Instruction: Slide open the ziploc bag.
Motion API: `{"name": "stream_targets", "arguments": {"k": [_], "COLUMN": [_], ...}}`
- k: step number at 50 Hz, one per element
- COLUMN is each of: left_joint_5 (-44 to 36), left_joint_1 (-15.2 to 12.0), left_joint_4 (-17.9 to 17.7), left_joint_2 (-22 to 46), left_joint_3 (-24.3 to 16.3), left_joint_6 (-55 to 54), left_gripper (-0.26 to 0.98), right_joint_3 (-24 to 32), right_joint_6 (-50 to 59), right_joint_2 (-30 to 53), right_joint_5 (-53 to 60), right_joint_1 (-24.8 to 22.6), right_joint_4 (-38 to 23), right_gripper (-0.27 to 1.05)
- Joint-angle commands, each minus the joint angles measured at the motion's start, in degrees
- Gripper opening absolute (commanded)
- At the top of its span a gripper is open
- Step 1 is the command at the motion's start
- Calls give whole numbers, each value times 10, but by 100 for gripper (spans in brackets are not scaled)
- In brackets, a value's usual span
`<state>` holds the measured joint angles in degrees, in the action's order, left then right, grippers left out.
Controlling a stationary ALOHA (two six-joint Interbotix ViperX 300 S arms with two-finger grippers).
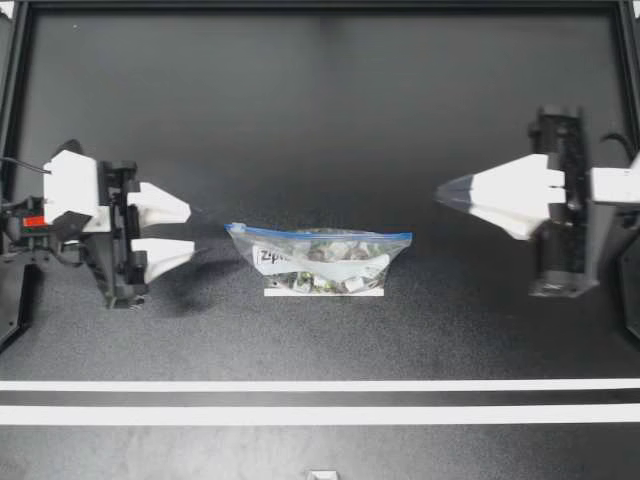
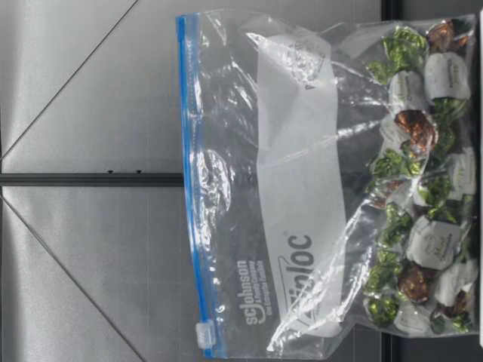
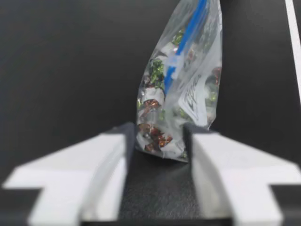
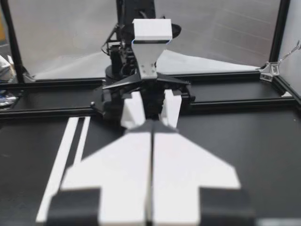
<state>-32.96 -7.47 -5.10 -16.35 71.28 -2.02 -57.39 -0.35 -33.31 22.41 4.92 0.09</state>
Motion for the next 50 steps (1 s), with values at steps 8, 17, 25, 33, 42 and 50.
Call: {"name": "stream_targets", "arguments": {"k": [8,17,25,33,42,50], "left_joint_5": [-46,-63,-64,-65,-76,-77], "left_joint_1": [13,24,24,24,25,25], "left_joint_4": [0,0,0,0,1,8], "left_joint_2": [51,80,80,77,75,68], "left_joint_3": [-40,-59,-62,-61,-62,-64], "left_joint_6": [-7,-7,-7,-6,-6,-1], "left_gripper": [42,41,34,9,-13,-17], "right_joint_3": [83,136,187,235,272,296], "right_joint_6": [-3,-3,-3,-3,-3,-3], "right_joint_2": [96,169,236,291,339,373], "right_joint_5": [8,8,4,-11,-51,-101], "right_joint_1": [9,10,10,10,6,2], "right_joint_4": [-2,-4,-7,-13,-18,-35], "right_gripper": [27,42,42,43,43,47]}}
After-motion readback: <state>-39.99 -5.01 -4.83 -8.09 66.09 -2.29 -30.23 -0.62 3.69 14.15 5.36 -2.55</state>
